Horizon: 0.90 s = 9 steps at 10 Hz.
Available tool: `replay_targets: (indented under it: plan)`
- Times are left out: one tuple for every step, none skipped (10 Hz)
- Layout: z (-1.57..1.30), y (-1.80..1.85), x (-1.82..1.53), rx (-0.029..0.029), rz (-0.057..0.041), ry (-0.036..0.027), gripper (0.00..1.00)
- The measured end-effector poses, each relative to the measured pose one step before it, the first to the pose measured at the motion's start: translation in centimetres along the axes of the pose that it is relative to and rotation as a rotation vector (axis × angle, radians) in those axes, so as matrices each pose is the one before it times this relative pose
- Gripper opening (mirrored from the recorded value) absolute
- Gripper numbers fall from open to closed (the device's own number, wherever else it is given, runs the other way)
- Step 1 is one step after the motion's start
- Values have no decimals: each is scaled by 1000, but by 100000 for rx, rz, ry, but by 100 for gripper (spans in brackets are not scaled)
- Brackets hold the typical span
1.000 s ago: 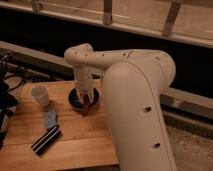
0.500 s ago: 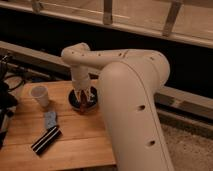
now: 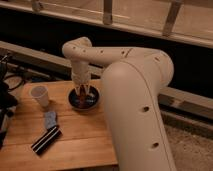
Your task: Place the pepper in the ceramic bowl
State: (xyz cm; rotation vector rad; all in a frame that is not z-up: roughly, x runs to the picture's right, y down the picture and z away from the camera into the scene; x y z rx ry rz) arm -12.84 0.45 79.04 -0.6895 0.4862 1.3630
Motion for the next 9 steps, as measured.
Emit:
replay_targets:
  plan:
    - [-40,656,-766,-351,-46,-683,7]
    - [332,612,-73,923,-598,1417,15]
    - [185,240,345,781,160,1062,26]
    - [53,-601,653,681,412,655,38]
    - [74,-447,161,-530,360,-440,47]
    - [-33,-147,-59,-229,68,-320,56]
    - [76,611,-178,-526,-504,-6,68]
    - [9,761,-247,-442,-507,-92,78]
    - [98,441,-77,110,-213,274,85]
